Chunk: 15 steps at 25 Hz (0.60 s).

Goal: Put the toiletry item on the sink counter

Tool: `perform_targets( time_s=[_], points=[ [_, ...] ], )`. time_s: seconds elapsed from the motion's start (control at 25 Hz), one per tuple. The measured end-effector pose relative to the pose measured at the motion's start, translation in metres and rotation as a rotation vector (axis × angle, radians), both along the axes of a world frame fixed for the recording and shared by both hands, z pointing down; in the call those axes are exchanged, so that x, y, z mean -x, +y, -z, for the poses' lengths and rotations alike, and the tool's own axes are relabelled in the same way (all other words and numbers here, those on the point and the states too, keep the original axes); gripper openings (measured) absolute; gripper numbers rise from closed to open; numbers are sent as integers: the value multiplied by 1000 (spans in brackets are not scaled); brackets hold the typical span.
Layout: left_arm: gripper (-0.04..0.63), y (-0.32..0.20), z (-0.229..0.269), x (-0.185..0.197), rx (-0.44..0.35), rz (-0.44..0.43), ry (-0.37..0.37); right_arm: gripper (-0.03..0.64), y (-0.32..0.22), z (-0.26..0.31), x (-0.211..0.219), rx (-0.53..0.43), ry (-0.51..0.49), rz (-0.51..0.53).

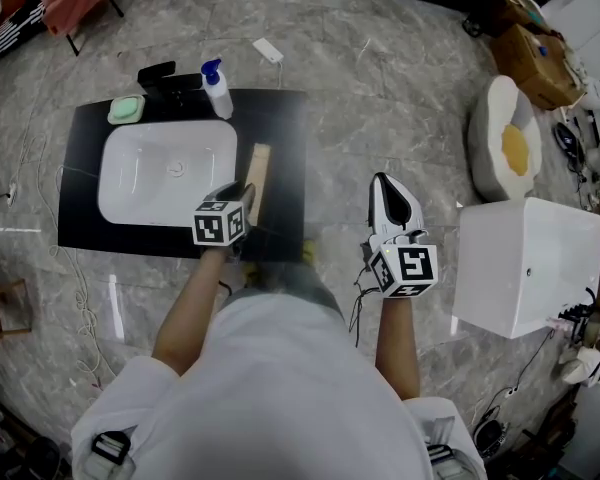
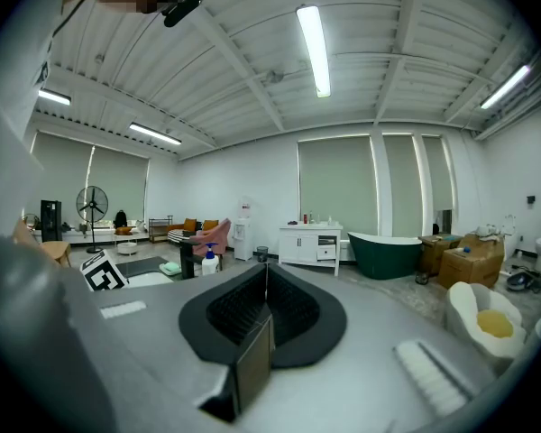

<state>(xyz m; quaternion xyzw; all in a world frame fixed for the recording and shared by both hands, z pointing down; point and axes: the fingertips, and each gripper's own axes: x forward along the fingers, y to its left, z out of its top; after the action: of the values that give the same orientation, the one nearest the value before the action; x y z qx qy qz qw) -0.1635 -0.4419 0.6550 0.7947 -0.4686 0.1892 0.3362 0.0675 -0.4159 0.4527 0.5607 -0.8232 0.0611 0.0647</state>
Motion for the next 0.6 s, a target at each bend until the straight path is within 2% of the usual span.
perform_targets(
  time_s=[0.6],
  points=[
    [37, 13, 92, 25, -221, -57, 2, 3, 33, 18, 37, -45, -24, -6]
  ],
)
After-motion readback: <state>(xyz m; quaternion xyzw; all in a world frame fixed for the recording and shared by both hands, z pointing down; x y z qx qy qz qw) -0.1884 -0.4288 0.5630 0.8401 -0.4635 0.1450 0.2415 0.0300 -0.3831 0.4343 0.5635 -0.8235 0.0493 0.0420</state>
